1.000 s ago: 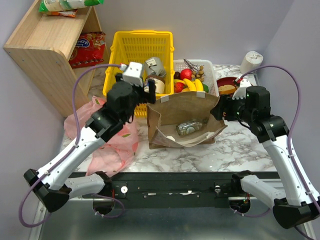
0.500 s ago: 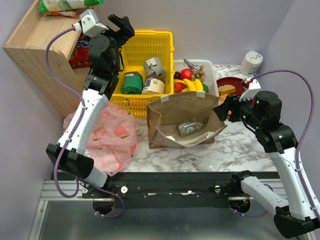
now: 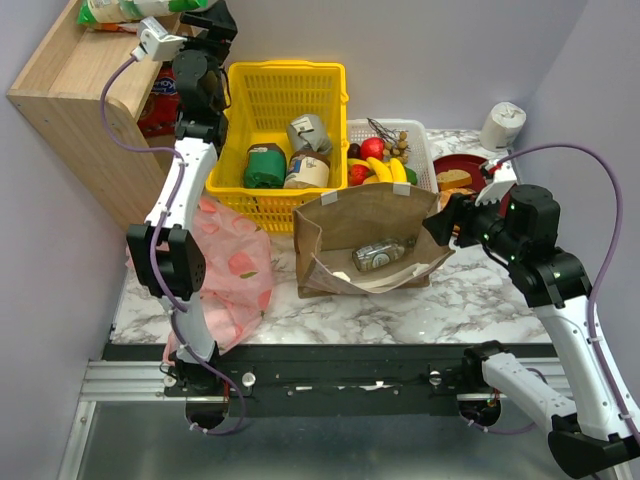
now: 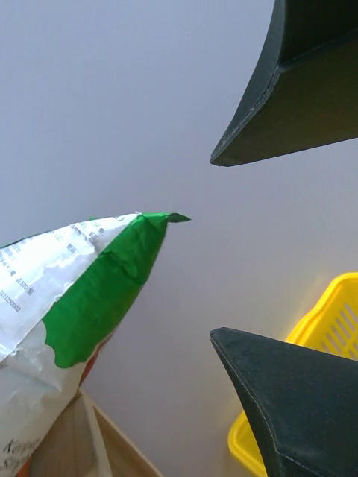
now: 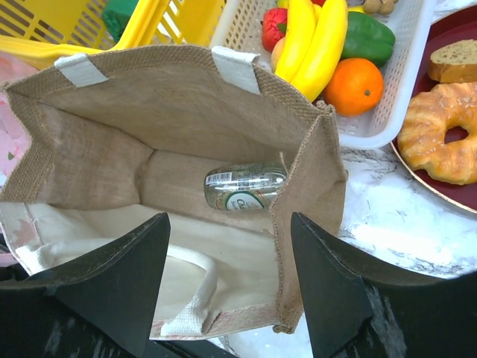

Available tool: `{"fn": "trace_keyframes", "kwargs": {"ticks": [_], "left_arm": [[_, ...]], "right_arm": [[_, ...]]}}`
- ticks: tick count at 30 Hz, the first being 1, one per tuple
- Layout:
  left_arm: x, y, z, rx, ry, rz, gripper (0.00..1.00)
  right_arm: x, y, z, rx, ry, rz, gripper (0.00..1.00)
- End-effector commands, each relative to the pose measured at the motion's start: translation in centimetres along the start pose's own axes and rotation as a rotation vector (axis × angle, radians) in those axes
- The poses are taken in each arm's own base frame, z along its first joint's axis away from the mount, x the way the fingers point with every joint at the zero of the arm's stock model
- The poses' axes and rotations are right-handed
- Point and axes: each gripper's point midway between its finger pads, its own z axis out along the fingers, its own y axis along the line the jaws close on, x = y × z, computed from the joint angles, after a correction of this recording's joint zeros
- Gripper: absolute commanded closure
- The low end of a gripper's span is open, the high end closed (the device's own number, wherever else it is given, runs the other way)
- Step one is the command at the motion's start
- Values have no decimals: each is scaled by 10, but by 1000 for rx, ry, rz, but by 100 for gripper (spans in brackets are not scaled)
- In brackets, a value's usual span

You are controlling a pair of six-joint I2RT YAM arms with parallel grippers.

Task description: Place the mixed food into the grocery bags and tie them

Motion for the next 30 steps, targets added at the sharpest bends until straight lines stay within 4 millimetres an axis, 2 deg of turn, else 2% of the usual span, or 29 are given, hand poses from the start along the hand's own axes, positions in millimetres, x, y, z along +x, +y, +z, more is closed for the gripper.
{"fn": "trace_keyframes", "kwargs": {"ticks": [1, 3, 4, 9, 10, 11, 13, 14, 16, 17, 20, 25, 28, 30], "left_arm": [[-33, -43, 12, 156, -93, -182, 1], [-29, -36, 18, 169, -89, -209, 1], [-34, -41, 20, 184, -98, -214, 1], [-33, -24, 32, 137, -124, -253, 1], [-40, -26, 35, 144, -129, -264, 1], [-32, -15, 40, 127, -114, -263, 1], [-36, -14, 44, 133, -120, -289, 2], [-31, -9, 47, 128, -112, -291, 3], [-34, -14, 49, 143, -111, -305, 5], [-27, -10, 51, 136, -92, -304, 6], [-25, -5, 54, 132, -94, -318, 6], [-29, 3, 61, 115, -113, -356, 7], [-32, 0, 63, 122, -124, -356, 14], [-29, 7, 66, 108, -119, -365, 19]], "right_arm": [[-6, 5, -2, -25, -28, -1, 25], [-6, 4, -1, -22, -27, 4, 25], [-5, 4, 0, -21, -25, 5, 25], [-1, 2, 5, -18, -2, 11, 25], [-2, 2, 5, -20, -5, 8, 25], [-2, 3, 5, -22, -1, 9, 25], [-4, 3, 5, -21, -3, 7, 25], [-5, 3, 4, -19, -5, 6, 25], [-7, 3, 3, -17, -10, 2, 25], [-8, 3, 2, -14, -15, 1, 25], [-10, 1, 1, -6, -22, -2, 25], [-12, 3, -1, -10, -22, -6, 25], [-12, 3, -3, -6, -26, -7, 25], [-13, 2, -4, -2, -30, -6, 25]]}}
